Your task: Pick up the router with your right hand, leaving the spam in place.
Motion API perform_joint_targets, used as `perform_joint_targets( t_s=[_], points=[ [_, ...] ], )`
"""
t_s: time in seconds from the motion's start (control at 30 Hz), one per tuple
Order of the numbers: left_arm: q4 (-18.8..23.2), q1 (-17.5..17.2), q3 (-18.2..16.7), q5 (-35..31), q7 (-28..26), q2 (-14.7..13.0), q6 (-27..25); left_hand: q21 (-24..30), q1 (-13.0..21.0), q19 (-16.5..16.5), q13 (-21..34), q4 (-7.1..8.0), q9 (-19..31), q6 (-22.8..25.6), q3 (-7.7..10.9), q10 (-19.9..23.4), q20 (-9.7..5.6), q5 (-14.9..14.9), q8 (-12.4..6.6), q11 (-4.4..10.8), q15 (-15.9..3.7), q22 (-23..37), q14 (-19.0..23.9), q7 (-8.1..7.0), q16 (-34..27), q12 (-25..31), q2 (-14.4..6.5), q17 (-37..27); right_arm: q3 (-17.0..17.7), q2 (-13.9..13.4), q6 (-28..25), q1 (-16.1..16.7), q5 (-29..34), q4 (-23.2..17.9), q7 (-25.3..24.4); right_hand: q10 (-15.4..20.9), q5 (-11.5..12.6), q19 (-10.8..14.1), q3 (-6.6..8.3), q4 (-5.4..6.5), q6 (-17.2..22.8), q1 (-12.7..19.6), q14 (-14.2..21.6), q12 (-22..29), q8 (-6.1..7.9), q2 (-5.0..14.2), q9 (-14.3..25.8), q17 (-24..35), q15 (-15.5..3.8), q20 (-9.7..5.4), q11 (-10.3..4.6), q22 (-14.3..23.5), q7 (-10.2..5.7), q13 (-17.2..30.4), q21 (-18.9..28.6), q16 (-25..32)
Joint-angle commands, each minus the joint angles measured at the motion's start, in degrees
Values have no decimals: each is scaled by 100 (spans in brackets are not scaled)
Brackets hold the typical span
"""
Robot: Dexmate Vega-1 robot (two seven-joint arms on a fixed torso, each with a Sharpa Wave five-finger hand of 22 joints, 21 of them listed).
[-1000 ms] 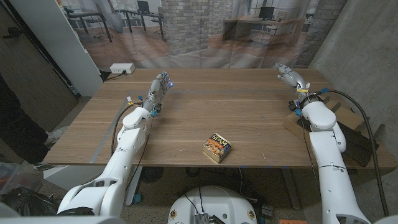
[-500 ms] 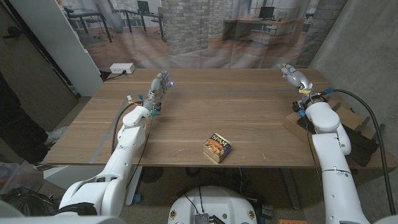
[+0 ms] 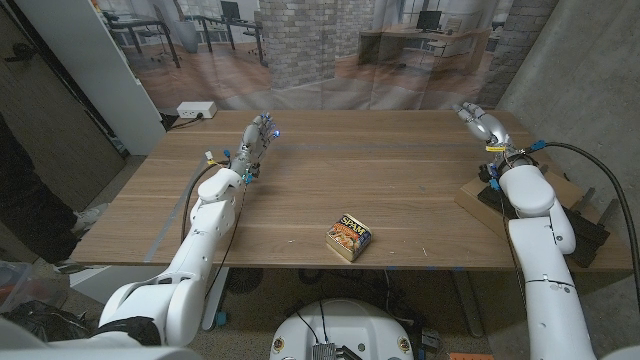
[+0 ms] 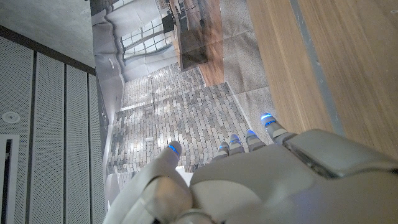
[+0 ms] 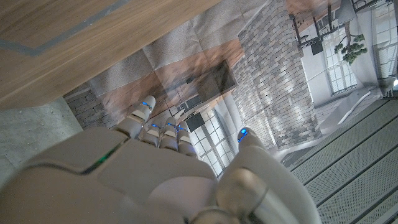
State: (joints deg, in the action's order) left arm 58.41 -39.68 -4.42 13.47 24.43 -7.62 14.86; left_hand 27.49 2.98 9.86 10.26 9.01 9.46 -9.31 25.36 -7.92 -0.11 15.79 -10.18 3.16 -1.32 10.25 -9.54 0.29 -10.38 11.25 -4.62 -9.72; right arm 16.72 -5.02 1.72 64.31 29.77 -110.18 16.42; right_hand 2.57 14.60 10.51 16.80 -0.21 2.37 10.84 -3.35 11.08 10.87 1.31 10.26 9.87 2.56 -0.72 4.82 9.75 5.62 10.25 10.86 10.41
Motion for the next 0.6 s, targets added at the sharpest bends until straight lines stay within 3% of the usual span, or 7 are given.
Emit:
perform_joint_targets(
  t_s=[0.03,0.6],
  points=[
    [-236,156,-47,-71,95,45,83,-32,-19,177,21,5,30,-13,-17,-14,17,29,-16,-15,5,30,-550,-2,-22,28,-298,-30,70,36,-167,169,416,-311,-95,44,35,52,29,-46,30,93,13,26,52,7,24,19,3,-3,27,6,5,34,41,29],
    [-570,364,-133,-165,232,100,206,-53,-20,169,21,5,30,-17,-24,-14,18,35,-12,-14,7,31,-549,-5,-19,26,-299,-30,196,192,-376,415,806,-679,-181,52,39,63,44,-113,41,167,29,19,44,26,26,19,-6,-1,19,6,-3,35,37,28]
  ],
)
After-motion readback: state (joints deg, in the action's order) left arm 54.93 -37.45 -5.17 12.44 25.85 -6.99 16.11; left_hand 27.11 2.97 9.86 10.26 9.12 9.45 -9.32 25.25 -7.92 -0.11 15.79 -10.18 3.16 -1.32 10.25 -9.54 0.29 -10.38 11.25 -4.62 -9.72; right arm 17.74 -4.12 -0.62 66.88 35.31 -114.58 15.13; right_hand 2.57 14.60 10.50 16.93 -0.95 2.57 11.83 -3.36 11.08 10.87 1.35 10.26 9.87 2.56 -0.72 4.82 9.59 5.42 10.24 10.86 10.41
